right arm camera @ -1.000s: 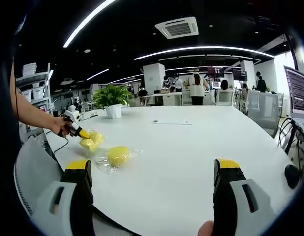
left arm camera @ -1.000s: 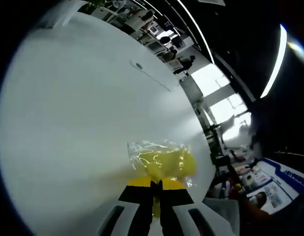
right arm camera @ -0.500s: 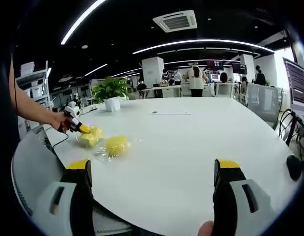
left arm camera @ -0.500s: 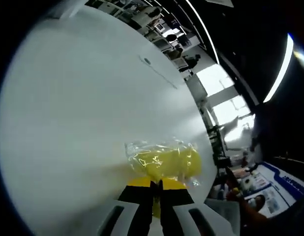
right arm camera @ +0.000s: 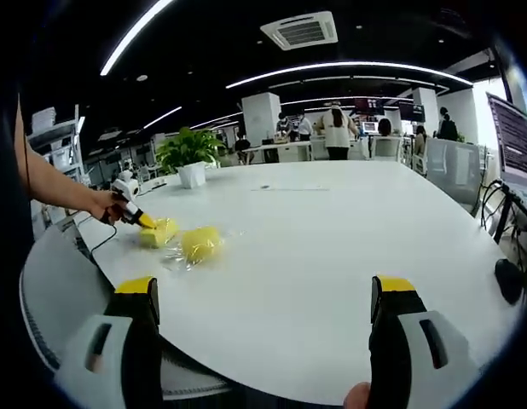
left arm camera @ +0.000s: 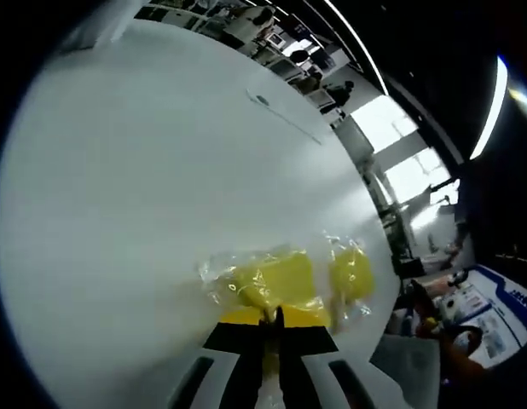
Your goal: Compare the silicone blocks by pressing each to a similar depth, holding the contact briefly, and releasing to observe deformation and rebound differences across the visible hardness samples.
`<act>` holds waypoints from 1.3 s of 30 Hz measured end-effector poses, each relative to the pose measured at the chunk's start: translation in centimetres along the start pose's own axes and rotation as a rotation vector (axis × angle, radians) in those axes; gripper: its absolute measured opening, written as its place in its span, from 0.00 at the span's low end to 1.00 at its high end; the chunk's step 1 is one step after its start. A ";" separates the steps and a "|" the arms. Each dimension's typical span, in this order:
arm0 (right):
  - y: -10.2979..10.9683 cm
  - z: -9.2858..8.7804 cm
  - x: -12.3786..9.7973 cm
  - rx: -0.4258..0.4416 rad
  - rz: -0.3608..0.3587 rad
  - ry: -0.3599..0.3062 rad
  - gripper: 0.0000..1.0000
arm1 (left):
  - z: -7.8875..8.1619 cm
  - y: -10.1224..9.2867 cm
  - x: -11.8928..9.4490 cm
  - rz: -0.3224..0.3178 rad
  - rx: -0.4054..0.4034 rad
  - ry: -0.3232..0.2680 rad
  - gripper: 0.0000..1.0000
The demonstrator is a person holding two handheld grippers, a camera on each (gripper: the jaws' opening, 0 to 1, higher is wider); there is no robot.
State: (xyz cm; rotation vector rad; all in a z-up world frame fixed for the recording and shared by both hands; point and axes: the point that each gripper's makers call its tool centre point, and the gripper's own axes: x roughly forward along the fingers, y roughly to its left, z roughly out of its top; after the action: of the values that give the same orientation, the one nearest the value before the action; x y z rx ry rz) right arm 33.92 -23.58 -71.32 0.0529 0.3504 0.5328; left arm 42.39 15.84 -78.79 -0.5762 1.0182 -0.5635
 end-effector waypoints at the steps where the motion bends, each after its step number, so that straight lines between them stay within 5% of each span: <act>1: 0.0 0.0 0.0 0.003 -0.001 -0.001 0.97 | 0.0 -0.1 0.1 0.002 0.008 -0.002 0.04; 11: 0.4 -0.4 0.2 0.007 0.007 0.009 0.97 | 0.4 0.3 -0.2 0.028 0.090 -0.061 0.14; 19: 0.2 -0.4 0.1 0.008 0.003 0.019 0.97 | 0.3 0.0 -0.8 0.031 0.161 -0.134 0.47; 29: 0.3 -0.3 0.5 0.007 0.007 0.024 0.97 | 2.6 -1.8 -5.4 0.039 0.395 -0.379 1.00; 34: 0.3 -0.5 0.6 0.005 0.007 0.023 0.97 | 0.1 -2.4 -8.6 0.076 0.536 -0.429 1.00; 39: 0.0 -0.8 0.6 0.009 0.010 0.034 0.97 | -2.5 -0.6 -11.1 0.132 0.548 -0.434 1.00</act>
State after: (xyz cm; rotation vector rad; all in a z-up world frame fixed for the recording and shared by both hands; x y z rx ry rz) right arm 34.17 -23.30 -72.26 0.0548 0.3862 0.5426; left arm 35.47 22.43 -72.57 -0.1287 0.4545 -0.5406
